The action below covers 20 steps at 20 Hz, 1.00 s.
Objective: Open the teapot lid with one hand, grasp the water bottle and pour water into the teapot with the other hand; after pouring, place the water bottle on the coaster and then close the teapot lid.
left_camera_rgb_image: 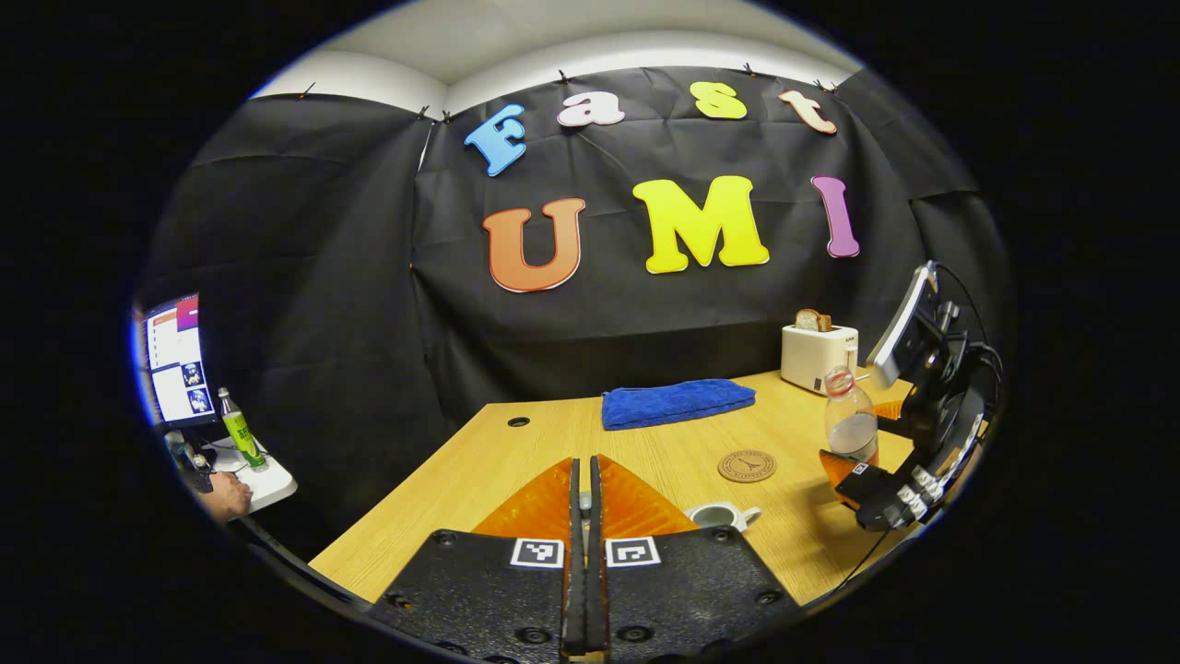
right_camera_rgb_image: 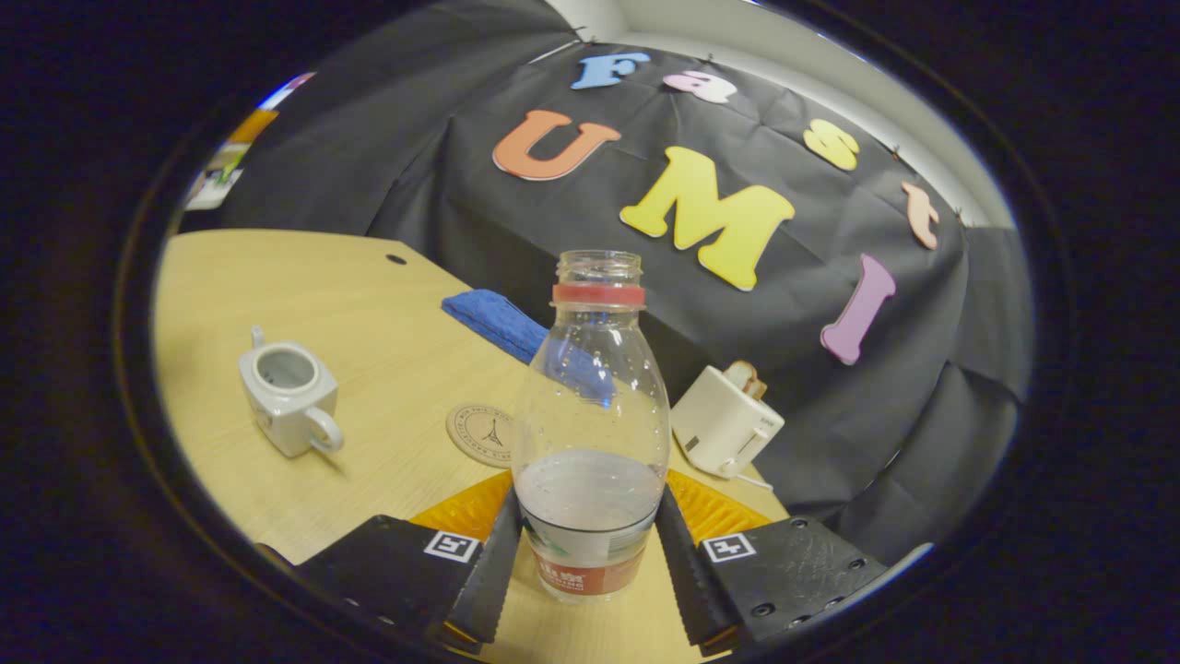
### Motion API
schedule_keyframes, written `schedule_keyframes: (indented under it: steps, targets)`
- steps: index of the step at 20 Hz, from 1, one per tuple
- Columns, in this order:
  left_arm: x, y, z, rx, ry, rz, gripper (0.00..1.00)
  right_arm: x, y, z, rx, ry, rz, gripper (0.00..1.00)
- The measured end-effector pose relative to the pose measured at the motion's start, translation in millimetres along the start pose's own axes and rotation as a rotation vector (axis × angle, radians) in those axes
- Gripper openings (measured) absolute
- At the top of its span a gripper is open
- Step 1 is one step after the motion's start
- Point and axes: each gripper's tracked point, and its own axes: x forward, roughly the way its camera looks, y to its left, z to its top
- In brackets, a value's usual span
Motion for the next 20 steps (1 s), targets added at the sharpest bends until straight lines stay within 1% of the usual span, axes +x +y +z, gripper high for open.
schedule_keyframes:
  steps: [3, 6, 9, 13, 16, 17, 20]
  targets:
    - [-4, 7, 5, -0.027, -0.008, -0.002, 0.03, 3, 14, 0, -0.171, -0.004, -0.02, 0.74]
    - [-7, 17, 8, -0.041, -0.017, 0.008, 0.03, 2, 22, 4, -0.352, -0.032, -0.067, 0.74]
    - [-9, 24, 9, -0.064, -0.021, 0.008, 0.03, 3, 32, 2, -0.433, -0.03, -0.054, 0.73]
    - [-9, 32, 7, -0.078, -0.016, 0.014, 0.03, 0, 34, 8, -0.511, -0.043, -0.081, 0.75]
    - [-10, 32, 5, -0.075, -0.008, 0.013, 0.03, 0, 33, 18, -0.621, -0.063, -0.092, 0.74]
    - [-9, 31, 5, -0.068, -0.006, 0.011, 0.03, -1, 34, 16, -0.656, -0.066, -0.089, 0.71]
    - [-12, 24, 8, -0.042, -0.018, -0.003, 0.03, 0, 34, 17, -0.782, -0.075, -0.092, 0.74]
